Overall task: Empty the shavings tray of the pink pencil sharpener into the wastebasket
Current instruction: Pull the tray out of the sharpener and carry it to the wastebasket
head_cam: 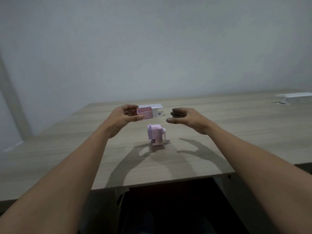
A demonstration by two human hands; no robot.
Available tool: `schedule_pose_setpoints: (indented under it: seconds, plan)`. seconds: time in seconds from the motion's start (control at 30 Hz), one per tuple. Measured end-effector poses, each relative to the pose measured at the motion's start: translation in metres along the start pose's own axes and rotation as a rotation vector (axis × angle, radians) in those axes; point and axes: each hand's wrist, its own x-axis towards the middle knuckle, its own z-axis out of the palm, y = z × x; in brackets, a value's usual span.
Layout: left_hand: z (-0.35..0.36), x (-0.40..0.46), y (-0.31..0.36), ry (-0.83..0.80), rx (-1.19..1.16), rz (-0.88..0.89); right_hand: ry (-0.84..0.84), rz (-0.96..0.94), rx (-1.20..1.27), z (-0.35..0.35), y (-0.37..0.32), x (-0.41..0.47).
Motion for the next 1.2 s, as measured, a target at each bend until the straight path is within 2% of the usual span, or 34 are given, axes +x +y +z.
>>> schedule_pose_setpoints:
  seconds: [0.33,0.5,0.87,1.2]
  plan:
    - [0.102,0.029,0.044,-0.240,-0.009,0.073,0.097,-0.005,-0.055,-0.061,-0.023,-0.031]
    - [0.170,0.045,0.056,-0.358,-0.073,0.119,0.210,0.027,-0.107,-0.109,-0.016,-0.076]
    - [0.363,0.019,0.089,-0.769,-0.218,0.175,0.512,0.202,-0.209,-0.220,-0.002,-0.242]
    - [0.466,-0.044,0.092,-0.954,-0.296,0.211,0.646,0.350,-0.158,-0.258,0.018,-0.365]
